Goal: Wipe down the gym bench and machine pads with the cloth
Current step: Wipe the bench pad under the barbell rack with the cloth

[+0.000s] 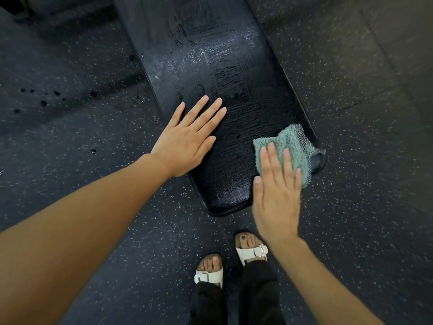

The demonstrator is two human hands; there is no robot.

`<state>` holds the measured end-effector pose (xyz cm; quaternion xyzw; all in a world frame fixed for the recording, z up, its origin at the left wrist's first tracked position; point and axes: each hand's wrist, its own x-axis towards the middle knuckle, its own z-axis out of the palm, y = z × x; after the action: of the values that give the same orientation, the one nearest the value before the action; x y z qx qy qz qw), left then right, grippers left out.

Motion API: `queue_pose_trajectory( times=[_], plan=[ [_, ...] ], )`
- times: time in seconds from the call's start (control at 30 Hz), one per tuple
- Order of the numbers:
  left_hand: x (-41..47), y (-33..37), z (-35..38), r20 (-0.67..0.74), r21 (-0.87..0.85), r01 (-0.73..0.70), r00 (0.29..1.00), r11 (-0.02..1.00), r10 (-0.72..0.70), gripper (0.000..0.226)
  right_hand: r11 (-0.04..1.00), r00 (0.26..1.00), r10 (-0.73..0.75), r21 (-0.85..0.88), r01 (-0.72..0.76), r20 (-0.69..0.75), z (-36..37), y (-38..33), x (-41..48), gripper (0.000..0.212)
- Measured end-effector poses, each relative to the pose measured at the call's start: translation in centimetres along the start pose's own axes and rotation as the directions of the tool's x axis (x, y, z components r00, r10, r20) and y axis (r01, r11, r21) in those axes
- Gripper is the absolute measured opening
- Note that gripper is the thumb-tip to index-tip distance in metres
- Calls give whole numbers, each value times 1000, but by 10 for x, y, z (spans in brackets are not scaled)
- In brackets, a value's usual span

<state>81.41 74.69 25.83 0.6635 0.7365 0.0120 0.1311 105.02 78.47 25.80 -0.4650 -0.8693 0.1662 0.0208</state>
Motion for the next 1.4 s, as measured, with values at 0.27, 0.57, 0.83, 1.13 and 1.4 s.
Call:
queue_pose_trajectory(
  times=[0.27,0.57,0.83,1.13,1.4],
  plan=[
    [-2,1,1,-2,20,8,1000,1000,-8,59,974,972,-224,62,219,72,22,-62,-40,53],
    [-3,6,1,10,19,43,999,999,-44,58,955,953,-295,-22,297,73,0,15,-16,55],
    [-4,15,2,12,10,95,995,995,-95,57,972,970,-232,-34,234,68,-26,75,17,53],
    [-3,30,2,26,-8,186,982,983,-186,59,937,933,-349,58,345,88,-26,51,8,52],
    [-2,39,4,20,-10,232,973,973,-232,58,960,956,-279,7,280,86,-26,57,24,59]
  ],
)
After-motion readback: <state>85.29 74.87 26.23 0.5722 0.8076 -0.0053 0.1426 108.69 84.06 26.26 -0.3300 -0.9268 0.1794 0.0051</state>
